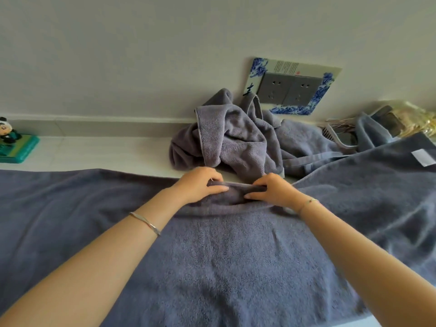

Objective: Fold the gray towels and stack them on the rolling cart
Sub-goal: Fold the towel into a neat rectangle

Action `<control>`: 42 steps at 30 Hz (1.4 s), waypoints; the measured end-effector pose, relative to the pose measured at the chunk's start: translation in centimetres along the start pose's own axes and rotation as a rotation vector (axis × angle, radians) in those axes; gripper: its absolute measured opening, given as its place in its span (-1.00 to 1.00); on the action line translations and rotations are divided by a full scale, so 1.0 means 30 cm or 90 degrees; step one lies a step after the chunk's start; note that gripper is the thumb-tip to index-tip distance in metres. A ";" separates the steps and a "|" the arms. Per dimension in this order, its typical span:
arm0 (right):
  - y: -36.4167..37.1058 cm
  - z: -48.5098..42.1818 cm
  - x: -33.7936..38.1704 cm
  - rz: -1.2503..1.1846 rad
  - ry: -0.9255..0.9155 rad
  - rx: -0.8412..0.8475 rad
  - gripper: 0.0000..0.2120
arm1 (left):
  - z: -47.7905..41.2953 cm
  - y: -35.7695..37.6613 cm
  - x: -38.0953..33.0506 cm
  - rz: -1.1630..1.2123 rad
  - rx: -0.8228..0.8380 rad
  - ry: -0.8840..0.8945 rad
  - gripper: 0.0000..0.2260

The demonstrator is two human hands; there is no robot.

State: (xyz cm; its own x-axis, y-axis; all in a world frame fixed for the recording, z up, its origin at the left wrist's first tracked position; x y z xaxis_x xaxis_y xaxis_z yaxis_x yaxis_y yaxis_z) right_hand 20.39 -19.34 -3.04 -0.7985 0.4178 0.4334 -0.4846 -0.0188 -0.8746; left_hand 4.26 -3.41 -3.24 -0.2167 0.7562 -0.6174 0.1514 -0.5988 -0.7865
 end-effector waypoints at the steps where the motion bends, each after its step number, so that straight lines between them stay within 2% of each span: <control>1: -0.036 0.009 -0.019 -0.008 0.002 0.019 -0.66 | -0.004 -0.028 -0.005 0.059 -0.012 -0.004 -0.77; 3: -0.120 0.030 -0.057 -0.018 0.022 0.053 -0.57 | -0.014 -0.079 -0.007 0.127 -0.046 -0.021 -0.76; 5: -0.209 0.047 -0.097 -0.089 0.061 0.030 -0.60 | -0.031 -0.124 0.002 0.144 -0.094 -0.040 -0.84; 7: -0.276 0.039 -0.139 -0.147 0.073 -0.058 -0.71 | -0.052 -0.157 0.018 0.132 -0.158 -0.057 -0.92; 9: -0.297 -0.003 -0.181 -0.096 0.064 -0.150 -0.79 | -0.075 -0.160 0.030 0.080 -0.222 -0.063 -0.95; 11: -0.270 -0.059 -0.215 -0.023 0.083 -0.194 -0.78 | -0.093 -0.140 0.046 0.007 -0.279 -0.069 -0.98; 15: -0.160 -0.092 -0.195 0.068 0.146 -0.312 -0.72 | -0.068 -0.073 0.079 -0.087 -0.397 -0.147 -0.80; 18: -0.051 -0.026 -0.075 0.041 0.069 -0.463 -0.67 | 0.042 -0.005 0.034 -0.130 -0.482 -0.141 -0.72; 19: 0.001 0.004 -0.024 0.028 0.042 -0.485 -0.66 | 0.092 0.034 0.009 -0.131 -0.479 -0.124 -0.70; 21: 0.135 0.069 0.076 0.009 0.000 -0.461 -0.63 | 0.195 0.143 -0.030 -0.130 -0.407 -0.108 -0.67; 25: 0.394 0.185 0.159 0.028 -0.009 -0.291 -0.53 | 0.327 0.343 -0.017 -0.232 -0.179 -0.208 -0.52; 27: 0.443 0.222 0.127 0.063 0.023 -0.249 -0.51 | 0.344 0.370 0.003 -0.274 -0.123 -0.247 -0.50; 31: 0.408 0.304 0.023 0.099 0.085 -0.217 -0.47 | 0.337 0.354 -0.005 -0.291 -0.086 -0.265 -0.48; 38: 0.298 0.553 -0.247 0.092 0.269 -0.217 -0.39 | 0.331 0.343 -0.017 -0.284 -0.043 -0.287 -0.39; 42: 0.193 0.649 -0.324 0.048 0.258 -0.229 -0.54 | 0.274 0.325 -0.119 -0.247 -0.023 -0.354 -0.45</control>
State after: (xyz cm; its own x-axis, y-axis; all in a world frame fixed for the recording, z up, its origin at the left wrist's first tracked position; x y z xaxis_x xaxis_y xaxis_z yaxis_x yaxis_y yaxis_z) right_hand 18.40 -41.21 -8.09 -0.5904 0.7451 0.3103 -0.2222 0.2196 -0.9499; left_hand -1.42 -14.12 -8.59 -0.7239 0.6607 -0.1985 -0.0076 -0.2952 -0.9554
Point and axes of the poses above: each hand's wrist, its own z-axis away from the middle knuckle, its own y-axis out of the palm, x = y × z, the point moved 2 cm from there along -z, towards the middle knuckle, and after that the axes turned 1 degree about -y, right-handed, at the moved point
